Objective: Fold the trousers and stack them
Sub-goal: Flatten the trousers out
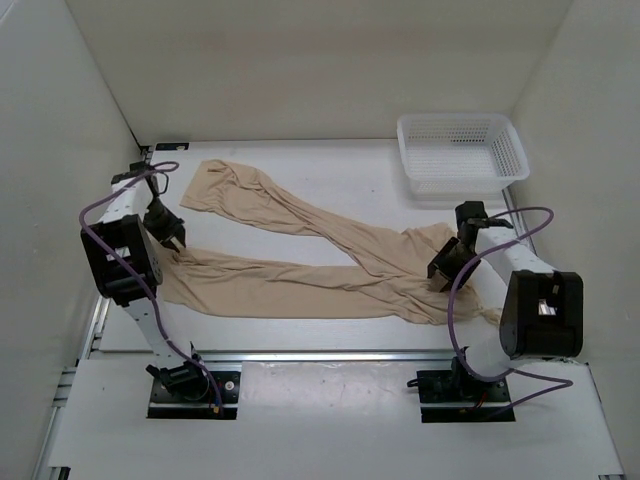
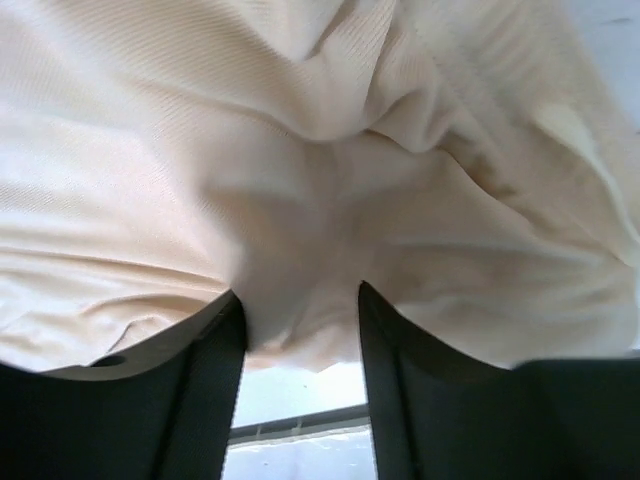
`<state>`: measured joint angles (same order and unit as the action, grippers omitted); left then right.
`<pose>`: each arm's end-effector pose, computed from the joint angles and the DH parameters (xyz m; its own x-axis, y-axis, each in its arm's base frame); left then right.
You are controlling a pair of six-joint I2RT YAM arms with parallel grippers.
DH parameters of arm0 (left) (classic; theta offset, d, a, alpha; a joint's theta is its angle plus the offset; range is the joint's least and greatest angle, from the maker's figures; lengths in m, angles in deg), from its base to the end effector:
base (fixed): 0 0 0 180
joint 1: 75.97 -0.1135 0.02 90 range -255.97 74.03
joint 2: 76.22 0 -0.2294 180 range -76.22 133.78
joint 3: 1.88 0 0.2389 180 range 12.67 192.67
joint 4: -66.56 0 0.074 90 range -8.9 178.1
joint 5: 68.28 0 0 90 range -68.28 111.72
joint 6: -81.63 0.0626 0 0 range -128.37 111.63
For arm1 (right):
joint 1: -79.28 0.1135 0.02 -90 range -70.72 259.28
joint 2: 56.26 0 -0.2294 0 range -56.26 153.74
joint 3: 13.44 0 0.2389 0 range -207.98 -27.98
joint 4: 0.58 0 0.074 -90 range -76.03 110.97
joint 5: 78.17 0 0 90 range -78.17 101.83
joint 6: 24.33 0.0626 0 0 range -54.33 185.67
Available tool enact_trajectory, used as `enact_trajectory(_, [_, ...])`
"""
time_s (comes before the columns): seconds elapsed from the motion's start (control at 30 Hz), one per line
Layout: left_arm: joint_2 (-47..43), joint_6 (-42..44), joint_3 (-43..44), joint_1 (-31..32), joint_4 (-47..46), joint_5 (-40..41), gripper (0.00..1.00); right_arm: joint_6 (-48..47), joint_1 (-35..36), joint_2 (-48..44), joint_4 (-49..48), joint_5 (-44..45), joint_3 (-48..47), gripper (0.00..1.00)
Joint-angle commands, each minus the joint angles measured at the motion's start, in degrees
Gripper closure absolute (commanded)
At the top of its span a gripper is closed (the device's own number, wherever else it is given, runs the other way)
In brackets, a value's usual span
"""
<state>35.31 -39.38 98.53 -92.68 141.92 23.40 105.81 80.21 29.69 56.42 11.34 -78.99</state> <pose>0.3318 0.1015 0.1445 -0.6704 -0.7389 -0.0677 -0.7403 0.6722 -0.0066 0.2575 0.0047 0.1257 -0.7576 0.6324 -0.1614 0.6152 0.7745 0.1470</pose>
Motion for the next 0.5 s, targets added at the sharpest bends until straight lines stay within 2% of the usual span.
enact_trajectory(0.0, [-2.1, 1.8, 4.4, 4.3, -1.6, -1.8, 0.61, -0.8, 0.1, -4.6, 3.9, 4.5, -4.4, 0.47])
enact_trajectory(0.07, [1.2, 2.3, 9.5, 6.9, -0.4, -3.5, 0.42, -1.5, 0.1, -5.3, 5.5, 7.7, -7.5, 0.45])
enact_trajectory(0.1, [2.9, 2.4, 11.5, 7.7, 0.3, -3.5, 0.3, -1.5, 0.1, -5.3, 6.1, 8.6, -10.6, 0.34])
enact_trajectory(0.17, [8.2, 1.6, 17.8, 10.0, 2.7, -2.3, 0.29, -2.1, 0.1, -4.3, 6.7, 9.7, -14.5, 0.26])
enact_trajectory(0.3, [16.1, 0.0, 25.6, 11.2, 4.7, -1.2, 0.26, -2.1, -1.7, 0.1, 6.7, 9.7, -20.0, 0.25])
enact_trajectory(0.37, [18.4, -1.6, 28.1, 11.2, 4.7, -1.2, 0.15, -1.4, -3.5, 3.9, 6.7, 9.0, -22.3, 0.25])
enact_trajectory(0.47, [22.6, -2.1, 31.5, 12.3, 6.1, -0.4, 0.08, -0.9, -4.1, 10.3, 6.1, 9.0, -27.7, 0.25])
